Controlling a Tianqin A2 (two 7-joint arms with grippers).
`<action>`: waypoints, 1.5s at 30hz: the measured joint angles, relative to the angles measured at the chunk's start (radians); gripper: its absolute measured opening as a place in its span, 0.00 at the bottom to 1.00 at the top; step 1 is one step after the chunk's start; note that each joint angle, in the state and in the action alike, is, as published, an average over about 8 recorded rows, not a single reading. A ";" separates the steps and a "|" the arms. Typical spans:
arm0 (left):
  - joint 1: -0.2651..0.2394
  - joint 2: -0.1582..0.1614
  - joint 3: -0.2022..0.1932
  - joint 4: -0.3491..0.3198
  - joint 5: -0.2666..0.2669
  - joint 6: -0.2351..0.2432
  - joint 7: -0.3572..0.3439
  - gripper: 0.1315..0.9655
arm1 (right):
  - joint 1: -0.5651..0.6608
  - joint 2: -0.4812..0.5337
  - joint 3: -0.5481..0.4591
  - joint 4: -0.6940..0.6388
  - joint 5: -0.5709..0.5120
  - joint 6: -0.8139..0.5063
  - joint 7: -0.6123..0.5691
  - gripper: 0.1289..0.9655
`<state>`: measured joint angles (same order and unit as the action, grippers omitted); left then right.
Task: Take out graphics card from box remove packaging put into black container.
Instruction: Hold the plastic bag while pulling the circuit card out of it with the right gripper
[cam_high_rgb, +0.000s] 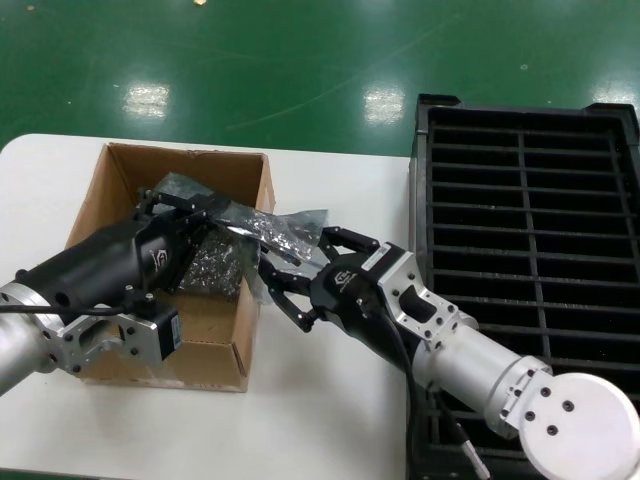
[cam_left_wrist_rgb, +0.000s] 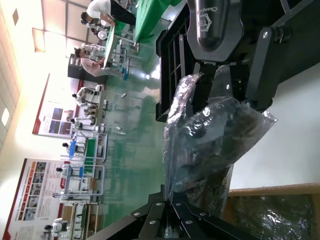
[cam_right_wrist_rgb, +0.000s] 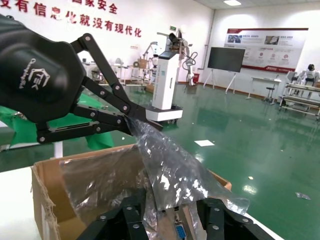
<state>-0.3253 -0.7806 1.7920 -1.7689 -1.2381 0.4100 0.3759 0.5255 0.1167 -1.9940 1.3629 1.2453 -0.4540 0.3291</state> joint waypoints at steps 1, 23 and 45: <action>0.000 0.000 0.000 0.000 0.000 0.000 0.000 0.01 | 0.001 -0.005 0.001 -0.004 0.000 0.002 0.000 0.23; 0.000 0.000 0.000 0.000 0.000 0.000 0.000 0.01 | 0.008 -0.044 0.008 -0.018 0.037 0.014 -0.015 0.18; 0.000 0.000 0.000 0.000 0.000 0.000 0.000 0.01 | -0.012 -0.011 0.009 0.032 0.053 -0.004 -0.004 0.07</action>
<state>-0.3253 -0.7806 1.7920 -1.7689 -1.2381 0.4099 0.3759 0.5133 0.1055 -1.9848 1.3952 1.2983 -0.4584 0.3250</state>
